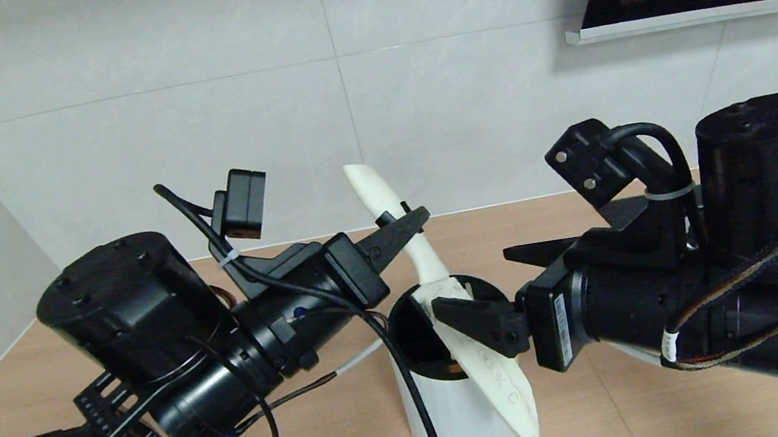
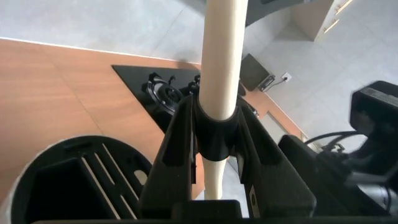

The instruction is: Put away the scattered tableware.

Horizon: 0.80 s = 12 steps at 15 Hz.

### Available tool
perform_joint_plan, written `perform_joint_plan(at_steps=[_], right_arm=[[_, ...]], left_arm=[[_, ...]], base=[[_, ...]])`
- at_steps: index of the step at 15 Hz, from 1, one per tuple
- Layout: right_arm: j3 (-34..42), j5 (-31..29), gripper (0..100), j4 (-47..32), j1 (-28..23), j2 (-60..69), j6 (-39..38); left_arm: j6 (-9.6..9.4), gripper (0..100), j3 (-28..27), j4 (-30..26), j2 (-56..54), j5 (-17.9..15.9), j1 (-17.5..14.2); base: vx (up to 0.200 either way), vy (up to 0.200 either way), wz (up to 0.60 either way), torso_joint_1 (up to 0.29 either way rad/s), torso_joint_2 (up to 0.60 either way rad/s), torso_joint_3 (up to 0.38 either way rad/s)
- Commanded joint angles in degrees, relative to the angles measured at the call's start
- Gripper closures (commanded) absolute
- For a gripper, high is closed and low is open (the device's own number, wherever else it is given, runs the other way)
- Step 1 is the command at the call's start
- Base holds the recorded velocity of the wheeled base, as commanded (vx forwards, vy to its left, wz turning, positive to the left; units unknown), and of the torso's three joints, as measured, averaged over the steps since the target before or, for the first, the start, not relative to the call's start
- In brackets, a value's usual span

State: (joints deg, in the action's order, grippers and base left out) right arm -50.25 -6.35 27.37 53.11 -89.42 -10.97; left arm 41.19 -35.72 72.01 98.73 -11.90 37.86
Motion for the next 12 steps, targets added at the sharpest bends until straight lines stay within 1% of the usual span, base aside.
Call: perform_joint_plan(at_steps=[1,3,4,5,6,7,8,9,11,12], right_arm=[[-0.02,0.02,0,-0.03,-0.91,1.09,0.07],[-0.11,0.02,0,-0.12,-2.67,1.97,0.16],[-0.29,0.02,0,-0.12,-3.46,2.32,0.25],[-0.38,0.02,0,-0.21,-4.25,2.76,0.25],[-0.29,0.02,0,-0.21,-4.34,2.93,0.25],[-0.29,0.02,0,-0.21,-4.42,3.02,0.34],[-0.29,0.02,0,-0.21,-4.6,2.93,0.34],[-0.29,0.02,0,-0.21,-4.95,2.93,0.42],[-0.29,0.02,0,-0.21,-5.39,2.76,0.42],[-0.29,0.02,0,-0.21,-5.48,2.76,0.42]], left_arm=[[0.03,100,-0.93,-0.73,-1.0,0.3,-0.69],[-0.06,100,-2.69,-4.07,-2.32,1.7,-1.3],[-0.41,100,-3.74,-7.06,-3.19,2.85,-1.83],[-1.29,100,-5.59,-11.1,-4.34,5.31,-2.62],[-1.47,100,-6.64,-12.77,-4.86,6.62,-2.8],[-1.55,100,-8.67,-16.29,-5.83,9.61,-2.8],[-1.55,100,-9.28,-17.52,-6.45,10.4,-2.8],[-1.55,100,-9.63,-17.96,-6.97,10.4,-2.88],[-1.55,100,-10.78,-21.03,-8.56,10.4,-3.24],[-1.55,100,-12.36,-25.52,-10.67,10.49,-3.32]], base=[[0.0,0.0,0.0,0.0,0.0,0.0],[0.0,0.0,0.0,0.0,0.0,0.0],[0.0,0.0,0.0,0.0,0.0,0.0],[0.0,0.0,0.0,0.0,0.0,0.0],[0.0,0.0,0.0,0.0,0.0,0.0],[0.0,0.0,0.0,0.0,0.0,0.0],[0.0,0.0,0.0,0.0,0.0,0.0],[0.0,0.0,0.0,0.0,0.0,0.0],[0.0,0.0,0.0,0.0,0.0,0.0],[0.0,0.0,0.0,0.0,0.0,0.0]])
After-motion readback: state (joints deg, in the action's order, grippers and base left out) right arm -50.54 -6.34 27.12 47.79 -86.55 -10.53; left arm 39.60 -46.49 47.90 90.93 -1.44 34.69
